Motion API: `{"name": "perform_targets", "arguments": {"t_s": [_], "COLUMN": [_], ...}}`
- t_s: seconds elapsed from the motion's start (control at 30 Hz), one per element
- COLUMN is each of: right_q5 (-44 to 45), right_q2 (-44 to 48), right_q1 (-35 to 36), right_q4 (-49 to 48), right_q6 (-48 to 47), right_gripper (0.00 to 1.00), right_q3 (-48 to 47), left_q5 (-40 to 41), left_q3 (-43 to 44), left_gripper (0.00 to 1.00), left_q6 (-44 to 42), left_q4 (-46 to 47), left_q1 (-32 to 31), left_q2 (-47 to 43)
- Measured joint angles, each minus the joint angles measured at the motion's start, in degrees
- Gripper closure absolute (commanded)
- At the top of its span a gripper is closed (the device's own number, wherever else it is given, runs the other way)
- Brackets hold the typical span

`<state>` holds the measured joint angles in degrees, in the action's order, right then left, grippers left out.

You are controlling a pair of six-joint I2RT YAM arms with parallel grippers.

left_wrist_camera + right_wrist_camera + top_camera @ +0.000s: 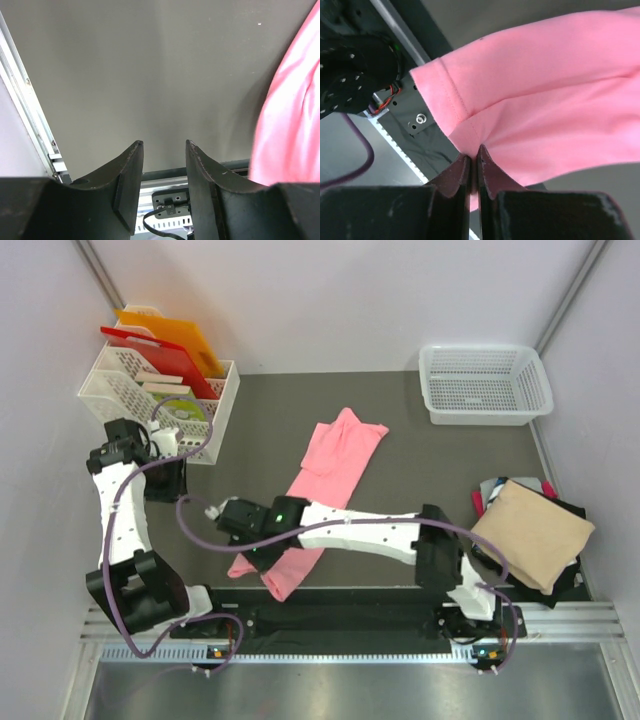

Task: Fold and stack the t-shirts
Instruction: Grab the bottom of the folded rectangular tshirt with right arm, then fold the folded rectangular tshirt in 1/3 of the way

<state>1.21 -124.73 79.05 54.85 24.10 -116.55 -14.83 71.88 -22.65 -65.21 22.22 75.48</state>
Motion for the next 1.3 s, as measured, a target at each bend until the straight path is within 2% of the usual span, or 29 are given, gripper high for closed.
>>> {"name": "perform_targets", "arguments": {"t_s": [0.2, 0.37, 0.6, 1.0, 1.1, 1.13, 1.2, 1.23, 1.3], "right_q5": [1.44, 2.45, 2.14, -0.35, -0.59, -0.59, -0.5, -0.24, 0.61], "right_q2": [9.77, 12.04, 9.9, -1.11, -2.99, -3.45, -4.92, -5.53, -6.69], "right_q1": [-8.41, -17.86, -25.86, -31.34, -33.07, -33.62, -34.97, -35.6, -36.72], "right_q4": [0.04, -0.02, -0.44, -1.95, -1.97, -1.9, -1.99, -2.1, -2.14], "right_q6": [-1.6, -5.18, -10.54, -14.75, -15.06, -15.08, -15.15, -15.17, -15.23], "right_gripper": [0.98, 0.98, 0.99, 0.99, 0.88, 0.74, 0.56, 0.44, 0.33], "right_q3": [4.66, 7.85, 8.35, 4.59, 3.08, 2.36, 0.09, -0.96, -2.93], "left_q5": [-0.9, -1.29, -1.4, -2.16, -2.84, -3.23, -4.11, -4.5, -5.33], "left_q3": [1.09, 3.72, 3.91, 3.91, 3.89, 3.85, 3.76, 3.67, 3.34], "left_gripper": [0.55, 0.55, 0.55, 0.55, 0.56, 0.57, 0.57, 0.58, 0.59], "left_q6": [0.02, 0.09, 0.44, 0.5, 0.46, 0.37, 0.02, -0.15, -0.63], "left_q4": [-1.79, -2.56, -2.99, -3.06, -3.61, -4.04, -4.98, -5.49, -6.45], "left_q1": [0.0, 0.0, -0.02, -0.02, 0.0, -0.02, -0.02, -0.02, -0.02], "left_q2": [0.17, 1.33, 2.01, 3.82, 4.17, 4.24, 4.31, 4.31, 4.31]}}
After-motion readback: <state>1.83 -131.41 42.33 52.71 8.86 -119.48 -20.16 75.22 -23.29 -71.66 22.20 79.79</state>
